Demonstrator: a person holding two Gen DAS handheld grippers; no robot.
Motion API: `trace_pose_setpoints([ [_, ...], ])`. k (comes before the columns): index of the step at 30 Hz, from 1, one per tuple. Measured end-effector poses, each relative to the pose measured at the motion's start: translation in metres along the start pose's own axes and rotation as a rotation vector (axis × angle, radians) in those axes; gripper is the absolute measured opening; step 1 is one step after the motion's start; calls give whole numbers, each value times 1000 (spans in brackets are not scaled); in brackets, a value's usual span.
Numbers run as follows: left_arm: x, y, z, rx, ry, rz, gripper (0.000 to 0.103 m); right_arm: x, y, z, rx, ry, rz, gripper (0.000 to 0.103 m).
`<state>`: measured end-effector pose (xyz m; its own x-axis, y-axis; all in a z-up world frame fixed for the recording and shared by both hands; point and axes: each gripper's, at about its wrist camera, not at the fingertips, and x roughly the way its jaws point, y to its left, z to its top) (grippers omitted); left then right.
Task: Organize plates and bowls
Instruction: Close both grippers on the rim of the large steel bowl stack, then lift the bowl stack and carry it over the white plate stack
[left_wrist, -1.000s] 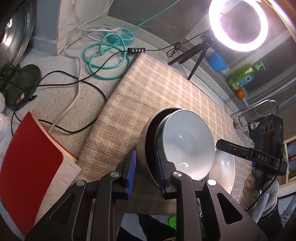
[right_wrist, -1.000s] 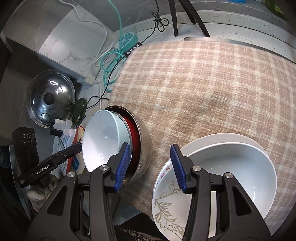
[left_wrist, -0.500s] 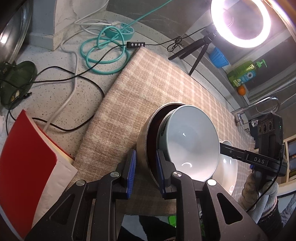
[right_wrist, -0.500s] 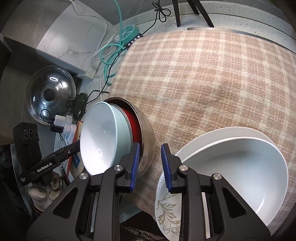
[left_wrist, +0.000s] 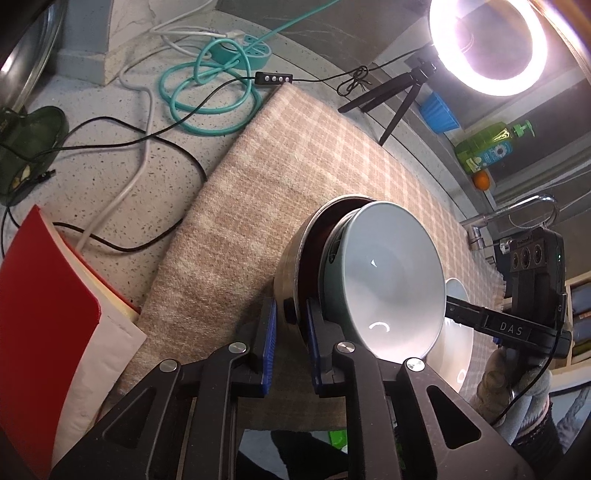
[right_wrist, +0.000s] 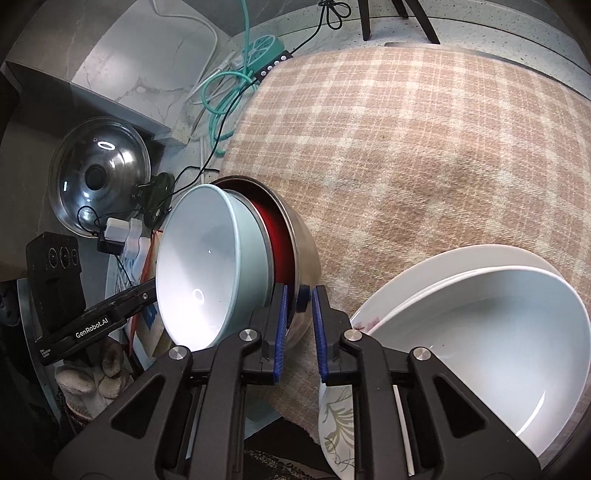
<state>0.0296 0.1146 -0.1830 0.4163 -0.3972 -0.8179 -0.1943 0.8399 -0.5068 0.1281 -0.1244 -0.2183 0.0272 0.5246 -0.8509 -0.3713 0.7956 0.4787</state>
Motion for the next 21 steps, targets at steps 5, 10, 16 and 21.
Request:
trace_pose_setpoints([
  [5, 0, -4, -1, 28, -1, 8, 11, 0, 1, 0, -2, -4, -5, 13],
  [10, 0, -7, 0, 47, 0, 23, 11, 1, 5, 0, -15, -8, -25, 13],
  [16, -1, -11, -1, 61, -4, 36, 11, 0, 7, -1, -27, -15, -42, 13],
  [21, -7, -16, -1, 70, -17, 38, 11, -6, 8, -2, -30, -25, -43, 13],
])
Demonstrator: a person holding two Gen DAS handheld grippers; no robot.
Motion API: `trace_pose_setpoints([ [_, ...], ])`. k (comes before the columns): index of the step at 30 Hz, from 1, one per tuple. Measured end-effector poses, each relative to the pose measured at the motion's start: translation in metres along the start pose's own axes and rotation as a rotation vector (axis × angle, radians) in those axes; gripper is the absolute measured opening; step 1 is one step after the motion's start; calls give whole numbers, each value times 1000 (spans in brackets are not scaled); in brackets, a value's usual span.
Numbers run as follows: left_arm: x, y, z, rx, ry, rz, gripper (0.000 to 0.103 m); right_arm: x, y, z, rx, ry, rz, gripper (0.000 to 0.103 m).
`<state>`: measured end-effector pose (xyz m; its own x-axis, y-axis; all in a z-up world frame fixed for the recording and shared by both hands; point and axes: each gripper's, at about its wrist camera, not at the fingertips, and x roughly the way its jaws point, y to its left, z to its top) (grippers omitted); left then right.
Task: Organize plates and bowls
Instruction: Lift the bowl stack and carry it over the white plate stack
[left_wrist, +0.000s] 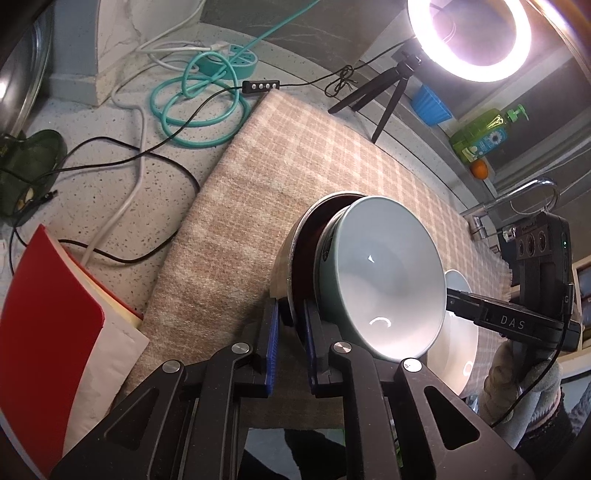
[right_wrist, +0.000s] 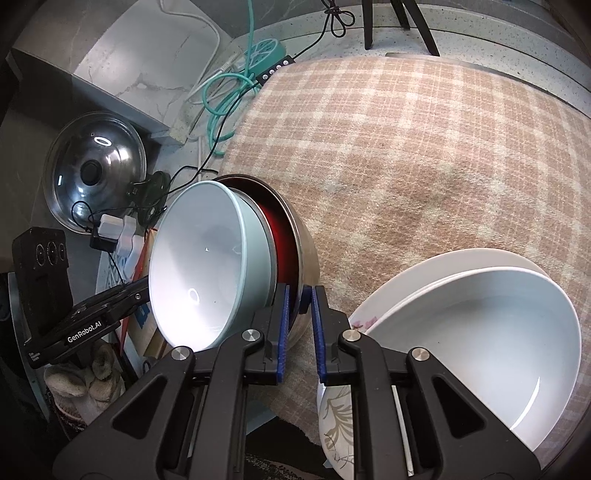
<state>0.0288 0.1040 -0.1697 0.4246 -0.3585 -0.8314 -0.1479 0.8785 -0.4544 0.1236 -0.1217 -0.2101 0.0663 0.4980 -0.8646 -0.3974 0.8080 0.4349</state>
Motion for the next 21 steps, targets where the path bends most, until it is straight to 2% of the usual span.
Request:
trace_pose_setpoints([
  [8, -17, -20, 3, 35, -37, -13, 11, -29, 2, -4, 2, -44, 7, 13],
  [21, -23, -79, 4, 152, -38, -97, 11, -98, -24, -32, 53, -131, -16, 12],
])
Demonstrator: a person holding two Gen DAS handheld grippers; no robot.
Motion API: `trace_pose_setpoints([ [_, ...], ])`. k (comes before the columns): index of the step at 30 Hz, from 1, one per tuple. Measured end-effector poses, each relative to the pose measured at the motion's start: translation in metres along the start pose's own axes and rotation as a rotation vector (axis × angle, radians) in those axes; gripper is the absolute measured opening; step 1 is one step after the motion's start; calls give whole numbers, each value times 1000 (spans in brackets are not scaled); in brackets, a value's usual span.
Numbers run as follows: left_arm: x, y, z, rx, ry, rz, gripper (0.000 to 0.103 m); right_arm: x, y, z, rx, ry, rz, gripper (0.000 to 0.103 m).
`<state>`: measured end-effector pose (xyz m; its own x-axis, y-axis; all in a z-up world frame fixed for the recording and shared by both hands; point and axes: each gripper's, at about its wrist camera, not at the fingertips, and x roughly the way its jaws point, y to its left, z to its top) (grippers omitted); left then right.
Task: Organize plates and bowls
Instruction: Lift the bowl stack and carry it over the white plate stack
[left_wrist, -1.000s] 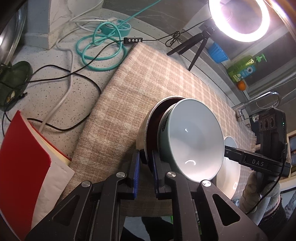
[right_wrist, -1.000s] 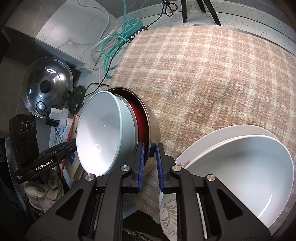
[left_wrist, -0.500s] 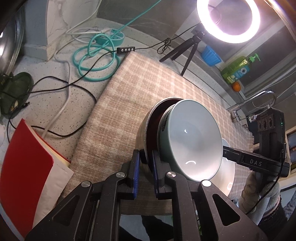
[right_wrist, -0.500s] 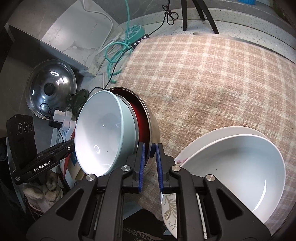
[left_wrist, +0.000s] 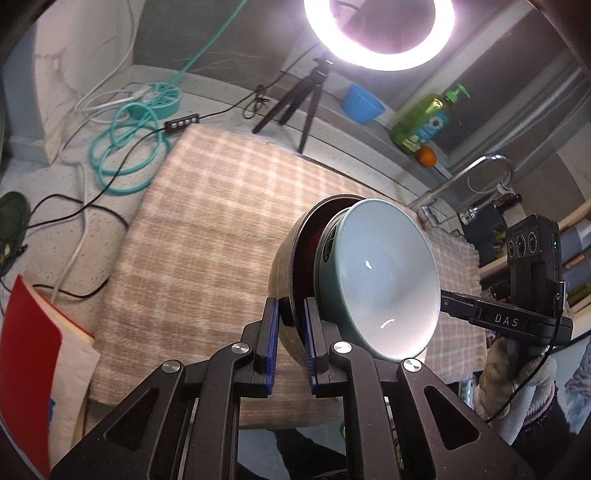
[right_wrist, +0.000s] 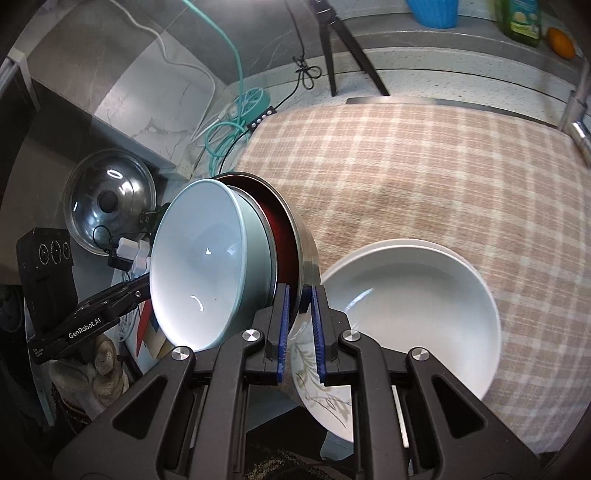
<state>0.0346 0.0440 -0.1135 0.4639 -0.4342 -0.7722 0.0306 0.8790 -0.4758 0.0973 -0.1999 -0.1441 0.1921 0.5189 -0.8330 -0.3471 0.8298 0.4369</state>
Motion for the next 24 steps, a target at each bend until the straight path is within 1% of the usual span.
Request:
trace_pose_setpoints([
  [6, 12, -28, -2, 57, 30, -32, 11, -23, -21, -14, 48, -29, -20, 13],
  [11, 28, -49, -7, 96, 71, -50, 11, -37, -43, -28, 100, -44, -37, 13],
  [19, 50, -75, -18, 146, 134, -62, 12, -46, -77, -49, 171, -47, -55, 12],
  [24, 61, -84, -21, 161, 163, -63, 12, -47, -92, -59, 206, -47, -65, 12],
])
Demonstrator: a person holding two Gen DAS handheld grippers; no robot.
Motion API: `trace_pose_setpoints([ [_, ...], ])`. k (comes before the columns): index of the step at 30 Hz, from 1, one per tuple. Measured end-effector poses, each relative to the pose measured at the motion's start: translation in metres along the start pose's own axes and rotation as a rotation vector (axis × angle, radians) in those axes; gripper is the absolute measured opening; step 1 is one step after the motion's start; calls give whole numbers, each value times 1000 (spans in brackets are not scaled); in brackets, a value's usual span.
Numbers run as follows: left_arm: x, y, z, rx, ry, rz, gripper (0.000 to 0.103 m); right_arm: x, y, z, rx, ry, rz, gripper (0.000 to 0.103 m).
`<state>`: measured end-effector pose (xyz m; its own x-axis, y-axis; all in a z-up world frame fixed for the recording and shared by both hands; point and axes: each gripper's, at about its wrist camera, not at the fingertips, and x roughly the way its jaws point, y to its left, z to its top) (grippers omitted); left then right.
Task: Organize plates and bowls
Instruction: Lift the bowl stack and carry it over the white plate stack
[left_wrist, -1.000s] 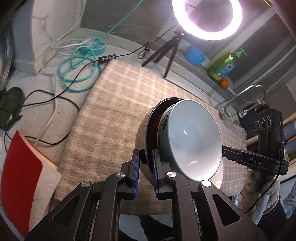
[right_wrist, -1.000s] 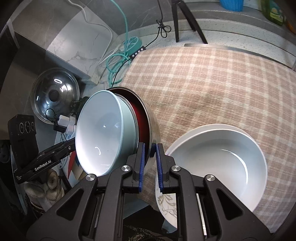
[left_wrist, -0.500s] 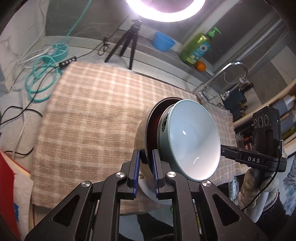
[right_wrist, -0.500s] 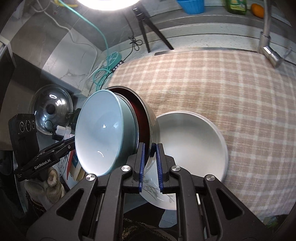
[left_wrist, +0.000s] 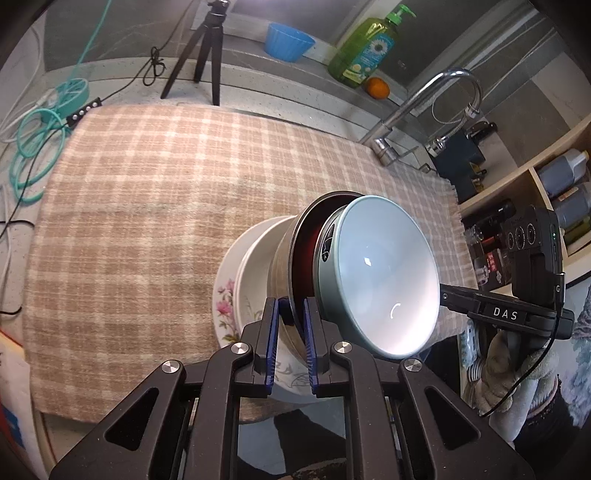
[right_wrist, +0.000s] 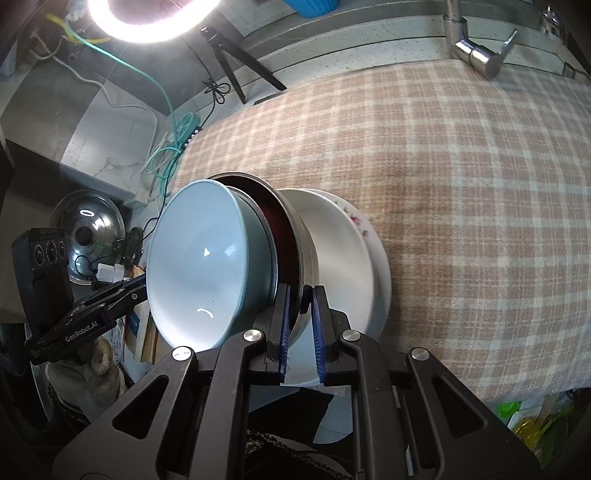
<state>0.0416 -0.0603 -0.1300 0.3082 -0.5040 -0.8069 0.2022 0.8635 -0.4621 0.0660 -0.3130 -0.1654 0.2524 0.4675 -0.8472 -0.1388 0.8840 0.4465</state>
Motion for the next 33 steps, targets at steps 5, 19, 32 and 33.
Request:
trace_pose_setpoints([
  [5, 7, -5, 0, 13, 18, 7, 12, 1, -11, -3, 26, -4, 1, 12],
  [19, 12, -7, -2, 10, 36, 20, 12, 6, -16, -9, 37, 13, 8, 13],
  [32, 10, -4, -4, 6, 40, 24, 11, 8, -10, -7, 9, 8, -1, 14],
  [33, 9, -4, -4, 9, 37, 24, 11, 7, -9, -7, -1, 3, -9, 14],
])
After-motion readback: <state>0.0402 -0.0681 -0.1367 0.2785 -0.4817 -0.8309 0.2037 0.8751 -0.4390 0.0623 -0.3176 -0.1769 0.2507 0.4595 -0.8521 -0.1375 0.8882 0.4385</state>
